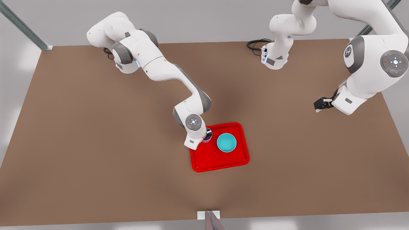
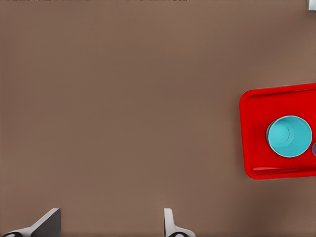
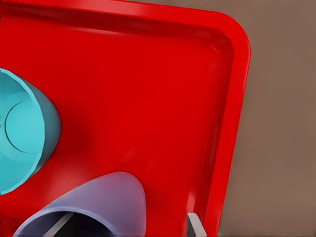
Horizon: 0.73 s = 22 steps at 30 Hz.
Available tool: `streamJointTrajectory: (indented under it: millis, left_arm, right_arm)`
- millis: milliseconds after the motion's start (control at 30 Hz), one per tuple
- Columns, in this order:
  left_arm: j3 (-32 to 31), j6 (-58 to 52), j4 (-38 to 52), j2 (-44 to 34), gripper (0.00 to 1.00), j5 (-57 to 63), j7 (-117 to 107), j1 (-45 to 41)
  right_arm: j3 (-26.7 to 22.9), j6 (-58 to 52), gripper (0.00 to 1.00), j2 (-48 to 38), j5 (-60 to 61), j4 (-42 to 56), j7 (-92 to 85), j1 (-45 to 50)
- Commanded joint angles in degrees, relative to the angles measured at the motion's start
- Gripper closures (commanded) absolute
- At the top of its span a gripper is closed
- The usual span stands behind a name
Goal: Place the bowl on the tray with the left arm and the cup on the tray with the right arm
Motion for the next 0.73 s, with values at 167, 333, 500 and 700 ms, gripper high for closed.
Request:
streamJointTrajectory:
  millis: [167, 333, 500, 700]
  left_arm:
    - [0.0, 0.0, 0.0, 0.1, 0.00, 0.0, 0.0, 0.0]
    - [0.0, 0.4, 0.0, 0.0, 0.00, 0.0, -0.1, -0.1]
    - [0.1, 0.4, 0.1, 0.2, 0.00, 0.0, 0.2, 0.1]
    - [0.1, 1.8, -0.1, 0.1, 0.00, -0.7, 0.2, 0.5]
  right_arm:
    - [-0.2, -18.2, 0.00, -14.0, -1.1, -3.4, -0.5, -0.8]
    - [15.3, -27.7, 0.00, -35.7, -23.7, -11.7, -12.1, -26.0]
    - [20.3, -22.1, 0.00, -49.2, -23.6, -27.4, -12.1, -37.6]
    - [20.2, -22.8, 0.00, -49.1, -23.6, -27.5, -12.1, -37.7]
